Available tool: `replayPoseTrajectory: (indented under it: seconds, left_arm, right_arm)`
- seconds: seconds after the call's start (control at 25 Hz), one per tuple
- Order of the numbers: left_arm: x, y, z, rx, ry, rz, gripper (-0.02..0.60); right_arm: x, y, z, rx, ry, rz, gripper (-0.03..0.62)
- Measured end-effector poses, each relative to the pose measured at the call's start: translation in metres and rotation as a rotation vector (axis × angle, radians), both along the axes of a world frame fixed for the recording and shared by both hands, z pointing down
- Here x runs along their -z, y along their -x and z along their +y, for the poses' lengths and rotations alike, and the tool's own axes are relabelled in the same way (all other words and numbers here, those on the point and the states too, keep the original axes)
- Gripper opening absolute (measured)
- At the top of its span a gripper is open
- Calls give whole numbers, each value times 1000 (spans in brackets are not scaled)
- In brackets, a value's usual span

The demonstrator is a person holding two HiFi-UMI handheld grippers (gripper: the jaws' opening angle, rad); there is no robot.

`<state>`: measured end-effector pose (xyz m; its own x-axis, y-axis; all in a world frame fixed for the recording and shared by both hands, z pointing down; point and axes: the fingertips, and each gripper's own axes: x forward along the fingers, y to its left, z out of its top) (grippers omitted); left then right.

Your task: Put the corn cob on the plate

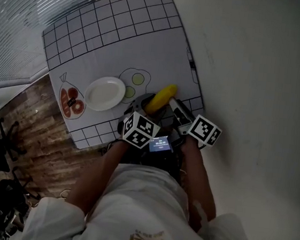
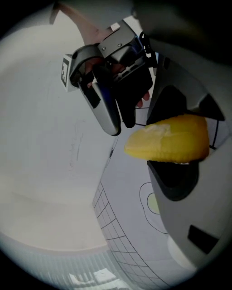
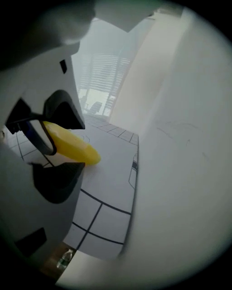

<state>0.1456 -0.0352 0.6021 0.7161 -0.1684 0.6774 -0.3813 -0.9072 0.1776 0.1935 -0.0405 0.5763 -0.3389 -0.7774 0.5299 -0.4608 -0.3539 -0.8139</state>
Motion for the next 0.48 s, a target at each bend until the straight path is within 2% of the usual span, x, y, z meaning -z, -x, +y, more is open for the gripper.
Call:
replayPoseTrajectory:
  seconds: [0.12, 0.28, 0.4, 0.48]
  left_arm:
    - [11, 3, -3, 14, -6, 39, 255]
    - [23, 7, -6, 24, -11, 68, 255]
    - [27, 12, -7, 28, -15, 74, 255]
    - [28, 16, -9, 34, -17, 79, 255]
  right_arm:
    - [-1, 8, -3, 6, 3, -57, 236]
    - [0, 20, -9, 29, -1, -55, 242]
    - [6, 26, -12, 42, -14, -42, 166]
    - [9, 30, -14, 49, -24, -22, 161]
